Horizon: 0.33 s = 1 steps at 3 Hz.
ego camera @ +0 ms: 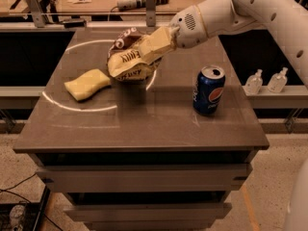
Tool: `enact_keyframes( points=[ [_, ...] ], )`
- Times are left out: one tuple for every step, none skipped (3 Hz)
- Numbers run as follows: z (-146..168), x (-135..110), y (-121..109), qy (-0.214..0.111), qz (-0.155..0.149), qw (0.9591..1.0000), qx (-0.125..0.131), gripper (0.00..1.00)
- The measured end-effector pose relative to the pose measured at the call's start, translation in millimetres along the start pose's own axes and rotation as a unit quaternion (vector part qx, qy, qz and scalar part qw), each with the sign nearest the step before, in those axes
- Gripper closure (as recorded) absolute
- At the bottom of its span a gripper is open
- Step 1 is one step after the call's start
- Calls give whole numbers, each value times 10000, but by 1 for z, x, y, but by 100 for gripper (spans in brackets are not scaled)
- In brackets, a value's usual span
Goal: Move brown chip bag near sponge
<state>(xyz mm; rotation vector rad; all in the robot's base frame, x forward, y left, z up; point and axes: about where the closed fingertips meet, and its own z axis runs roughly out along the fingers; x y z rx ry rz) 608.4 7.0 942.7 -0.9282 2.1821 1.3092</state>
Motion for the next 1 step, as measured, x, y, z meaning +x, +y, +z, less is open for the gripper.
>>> enact_keyframes(
  points=[
    [3,0,0,16,0,10000,-18,82]
  ],
)
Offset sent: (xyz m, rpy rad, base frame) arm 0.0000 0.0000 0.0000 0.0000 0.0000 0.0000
